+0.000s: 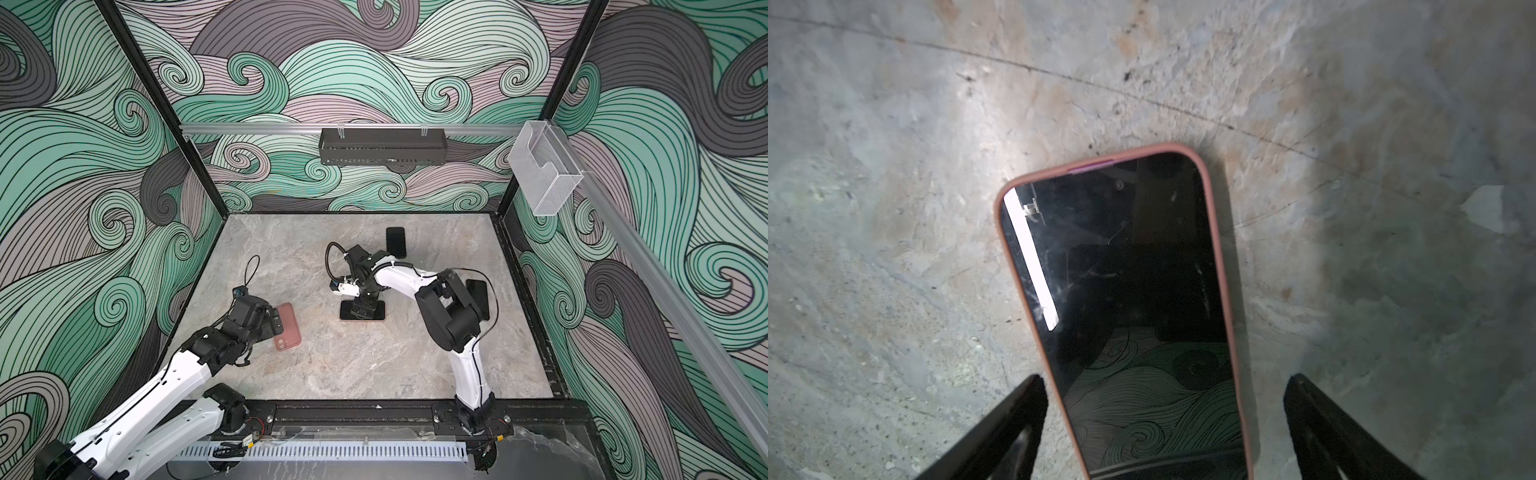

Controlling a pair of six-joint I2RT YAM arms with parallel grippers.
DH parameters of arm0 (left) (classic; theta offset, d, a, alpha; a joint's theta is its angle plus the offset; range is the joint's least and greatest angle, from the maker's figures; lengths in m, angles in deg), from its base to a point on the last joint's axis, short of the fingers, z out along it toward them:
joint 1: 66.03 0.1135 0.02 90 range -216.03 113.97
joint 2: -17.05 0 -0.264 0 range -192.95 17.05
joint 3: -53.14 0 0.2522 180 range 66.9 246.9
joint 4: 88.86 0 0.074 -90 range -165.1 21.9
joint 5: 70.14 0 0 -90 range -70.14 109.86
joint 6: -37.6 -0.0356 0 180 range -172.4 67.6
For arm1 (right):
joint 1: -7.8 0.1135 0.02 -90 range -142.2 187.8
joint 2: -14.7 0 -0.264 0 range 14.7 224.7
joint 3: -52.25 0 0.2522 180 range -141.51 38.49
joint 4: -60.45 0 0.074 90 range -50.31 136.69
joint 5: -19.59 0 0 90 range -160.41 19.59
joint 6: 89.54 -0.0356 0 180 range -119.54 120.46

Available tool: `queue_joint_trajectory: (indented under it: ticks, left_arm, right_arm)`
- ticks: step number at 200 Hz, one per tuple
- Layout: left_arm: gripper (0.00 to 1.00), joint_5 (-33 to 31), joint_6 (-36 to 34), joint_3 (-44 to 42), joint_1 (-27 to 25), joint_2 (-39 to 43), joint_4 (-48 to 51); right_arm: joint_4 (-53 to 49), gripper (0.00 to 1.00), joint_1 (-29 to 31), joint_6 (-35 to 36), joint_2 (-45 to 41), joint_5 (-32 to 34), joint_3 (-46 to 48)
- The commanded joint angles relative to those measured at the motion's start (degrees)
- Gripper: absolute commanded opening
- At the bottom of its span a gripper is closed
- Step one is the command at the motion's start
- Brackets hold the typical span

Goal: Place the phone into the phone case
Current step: 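Grasp the cased black phone with the right gripper and lift it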

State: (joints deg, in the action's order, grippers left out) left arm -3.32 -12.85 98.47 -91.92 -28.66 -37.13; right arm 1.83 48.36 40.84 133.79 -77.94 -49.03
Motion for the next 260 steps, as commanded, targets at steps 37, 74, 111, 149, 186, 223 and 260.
queue_joint_trajectory:
  ticks: [37, 74, 111, 149, 186, 223, 260]
  left_arm:
    - [0.99, -1.31, 0.88, -0.37, 0.75, 2.22, 2.18]
    - [0.98, -1.34, 0.97, -0.37, 0.84, 3.0, 2.29]
    - [0.98, -1.42, 1.1, -0.24, 1.01, 3.26, 2.23]
    - [0.99, -1.44, 1.06, -0.29, 1.19, 3.11, 1.6]
    - [0.99, -0.82, 0.88, -0.2, 1.26, 1.97, 0.5]
    - [0.99, 0.63, 0.03, -0.14, 1.46, 0.69, -1.55]
    - [0.99, 2.07, -0.82, 0.64, 1.57, -1.17, -3.1]
  right_arm:
    - [-3.83, 0.88, -0.04, 1.59, 2.85, -1.43, -0.01]
    - [-3.85, 0.83, -0.04, -0.56, 4.08, 0.62, -0.31]
    - [-3.52, 0.75, 0.03, -4.24, 4.26, 1.38, 0.11]
    - [2.19, 0.52, 0.05, -14.63, 1.29, 4.63, 2.45]
    - [7.79, 0.3, 0.05, -29.28, -3.62, 6.41, 4.58]
    - [8.85, 0.26, 0.05, -40.41, -6.06, 6.63, 3.01]
    - [8.81, 0.25, -0.35, -49.6, -5.27, 9.44, -1.78]
